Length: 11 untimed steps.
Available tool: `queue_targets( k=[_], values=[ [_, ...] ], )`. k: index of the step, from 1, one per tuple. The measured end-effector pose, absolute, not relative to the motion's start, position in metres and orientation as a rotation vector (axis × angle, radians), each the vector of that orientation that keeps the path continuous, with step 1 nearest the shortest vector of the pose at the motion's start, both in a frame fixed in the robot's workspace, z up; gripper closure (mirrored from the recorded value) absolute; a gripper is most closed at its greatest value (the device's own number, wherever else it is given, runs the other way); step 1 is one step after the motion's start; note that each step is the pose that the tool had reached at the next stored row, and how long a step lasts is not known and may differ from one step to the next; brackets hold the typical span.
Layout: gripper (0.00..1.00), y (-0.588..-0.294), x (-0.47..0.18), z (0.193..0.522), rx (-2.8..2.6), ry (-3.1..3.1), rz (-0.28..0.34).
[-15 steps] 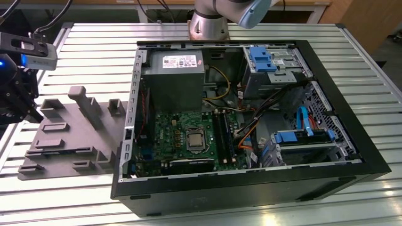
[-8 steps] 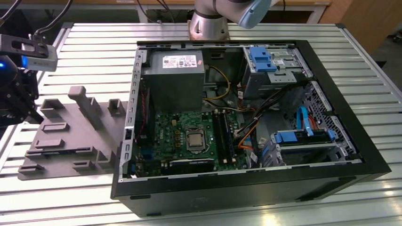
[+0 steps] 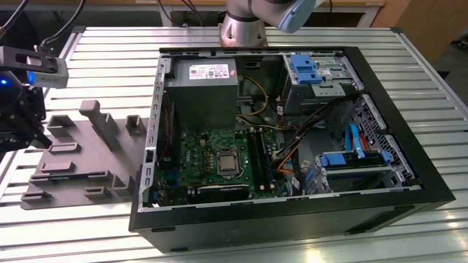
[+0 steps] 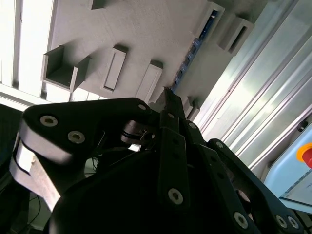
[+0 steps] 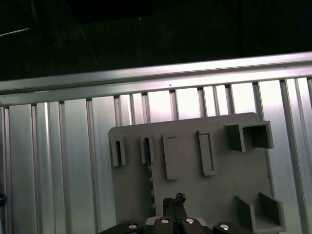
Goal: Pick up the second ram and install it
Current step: 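Pick up the second ram and move it above second insertion slot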
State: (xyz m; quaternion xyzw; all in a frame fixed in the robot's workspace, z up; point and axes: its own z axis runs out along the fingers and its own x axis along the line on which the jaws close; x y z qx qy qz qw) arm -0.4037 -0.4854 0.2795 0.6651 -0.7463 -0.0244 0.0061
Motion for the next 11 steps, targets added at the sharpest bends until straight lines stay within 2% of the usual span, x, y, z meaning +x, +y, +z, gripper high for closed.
queue_targets(
  k=[11],
  values=[
    [0.89, -0.4943, -0.4038, 0.2700, 2.103, -2.315, -0.076]
  ],
)
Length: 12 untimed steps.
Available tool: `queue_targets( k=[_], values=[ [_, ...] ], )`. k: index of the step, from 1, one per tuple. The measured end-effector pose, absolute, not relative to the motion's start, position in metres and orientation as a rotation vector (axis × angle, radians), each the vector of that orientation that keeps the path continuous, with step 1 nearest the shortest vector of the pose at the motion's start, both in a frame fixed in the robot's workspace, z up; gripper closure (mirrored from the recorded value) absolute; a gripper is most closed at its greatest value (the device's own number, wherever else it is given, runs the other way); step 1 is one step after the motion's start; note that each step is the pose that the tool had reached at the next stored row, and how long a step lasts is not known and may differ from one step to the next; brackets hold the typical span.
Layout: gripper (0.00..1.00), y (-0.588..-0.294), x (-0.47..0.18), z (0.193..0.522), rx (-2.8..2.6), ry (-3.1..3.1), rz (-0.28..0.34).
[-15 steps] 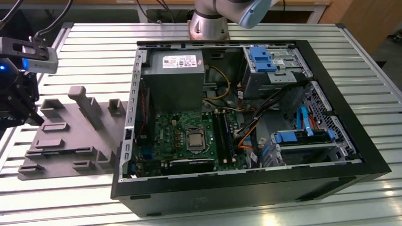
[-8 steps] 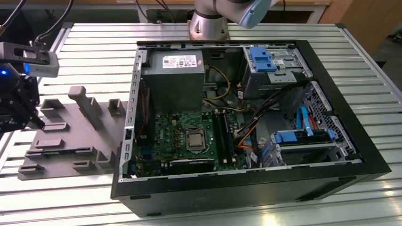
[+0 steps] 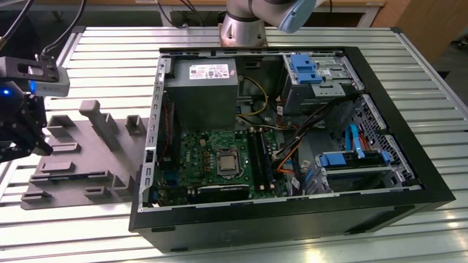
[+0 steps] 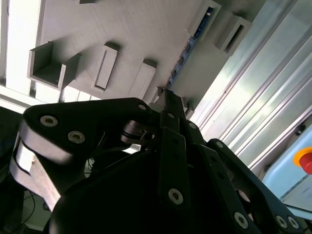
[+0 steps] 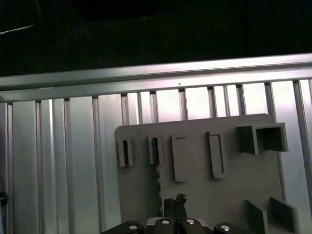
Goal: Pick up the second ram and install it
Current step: 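Pick up the second ram and move it above second insertion slot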
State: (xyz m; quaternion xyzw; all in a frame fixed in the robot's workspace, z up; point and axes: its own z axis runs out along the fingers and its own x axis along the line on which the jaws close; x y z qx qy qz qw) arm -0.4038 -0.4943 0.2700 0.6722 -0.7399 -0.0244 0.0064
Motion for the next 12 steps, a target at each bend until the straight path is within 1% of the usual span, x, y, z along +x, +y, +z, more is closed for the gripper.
queue_targets(
  k=[12],
  values=[
    [0.89, -0.503, -0.404, 0.258, 2.118, -2.298, -0.079]
  ],
)
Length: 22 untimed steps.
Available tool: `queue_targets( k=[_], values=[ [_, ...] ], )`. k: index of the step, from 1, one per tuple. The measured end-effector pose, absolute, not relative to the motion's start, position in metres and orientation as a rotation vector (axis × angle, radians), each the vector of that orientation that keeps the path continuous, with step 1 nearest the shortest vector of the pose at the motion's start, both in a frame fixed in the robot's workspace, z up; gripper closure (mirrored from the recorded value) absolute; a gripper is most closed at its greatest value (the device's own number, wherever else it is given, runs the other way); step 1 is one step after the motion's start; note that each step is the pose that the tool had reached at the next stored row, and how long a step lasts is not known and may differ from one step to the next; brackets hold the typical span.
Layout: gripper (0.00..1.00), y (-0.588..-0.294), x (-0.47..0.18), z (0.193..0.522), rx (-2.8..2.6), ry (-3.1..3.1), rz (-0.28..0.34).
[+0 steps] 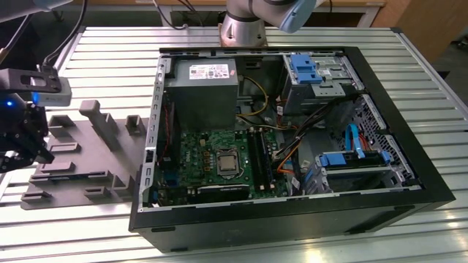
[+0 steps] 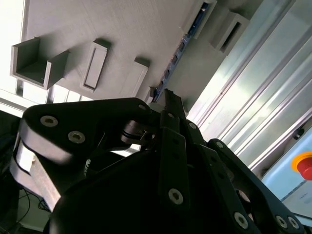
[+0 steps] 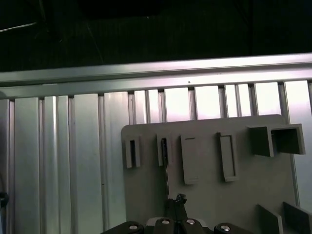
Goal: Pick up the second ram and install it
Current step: 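Pick up the second ram and move it above second insertion slot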
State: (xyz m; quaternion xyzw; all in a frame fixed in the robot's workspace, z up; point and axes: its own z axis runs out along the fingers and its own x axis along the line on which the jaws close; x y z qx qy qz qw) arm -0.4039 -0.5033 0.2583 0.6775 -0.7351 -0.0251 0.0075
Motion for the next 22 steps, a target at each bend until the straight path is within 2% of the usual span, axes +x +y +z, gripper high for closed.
queue_targets(
  k=[22],
  values=[
    [0.89, -0.507, -0.404, 0.237, 2.148, -2.266, -0.082]
  ],
)
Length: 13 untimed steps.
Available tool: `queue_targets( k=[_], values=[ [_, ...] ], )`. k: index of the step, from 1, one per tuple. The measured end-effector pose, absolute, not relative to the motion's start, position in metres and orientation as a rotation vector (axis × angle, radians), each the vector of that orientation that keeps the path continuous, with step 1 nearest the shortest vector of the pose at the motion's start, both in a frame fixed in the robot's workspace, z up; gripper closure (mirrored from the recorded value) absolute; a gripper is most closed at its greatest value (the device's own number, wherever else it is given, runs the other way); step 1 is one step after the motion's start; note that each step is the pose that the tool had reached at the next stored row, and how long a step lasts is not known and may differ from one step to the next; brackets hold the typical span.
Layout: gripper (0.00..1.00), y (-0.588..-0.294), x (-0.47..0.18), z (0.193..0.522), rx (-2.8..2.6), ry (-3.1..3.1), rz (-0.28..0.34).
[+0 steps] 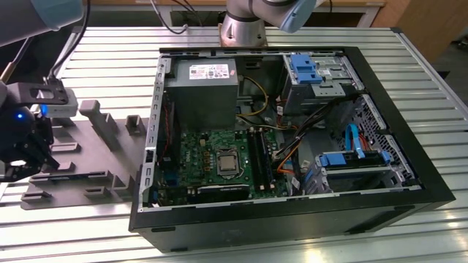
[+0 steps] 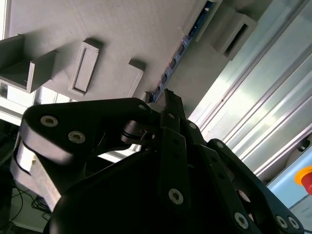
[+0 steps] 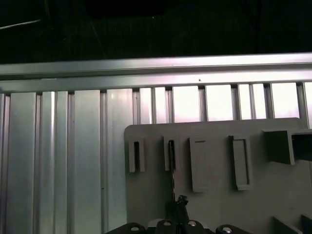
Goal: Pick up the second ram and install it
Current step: 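Pick up the second ram and move it above second insertion slot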
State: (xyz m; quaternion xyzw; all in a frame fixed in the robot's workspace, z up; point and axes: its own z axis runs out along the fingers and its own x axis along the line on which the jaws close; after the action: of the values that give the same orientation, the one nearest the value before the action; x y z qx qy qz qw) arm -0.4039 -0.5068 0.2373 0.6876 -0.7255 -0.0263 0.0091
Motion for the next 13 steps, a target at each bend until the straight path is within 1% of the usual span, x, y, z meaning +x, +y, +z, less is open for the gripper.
queue_targets(
  k=[13],
  values=[
    [0.89, -0.5068, -0.4039, 0.2311, 2.187, -2.227, -0.082]
  ],
)
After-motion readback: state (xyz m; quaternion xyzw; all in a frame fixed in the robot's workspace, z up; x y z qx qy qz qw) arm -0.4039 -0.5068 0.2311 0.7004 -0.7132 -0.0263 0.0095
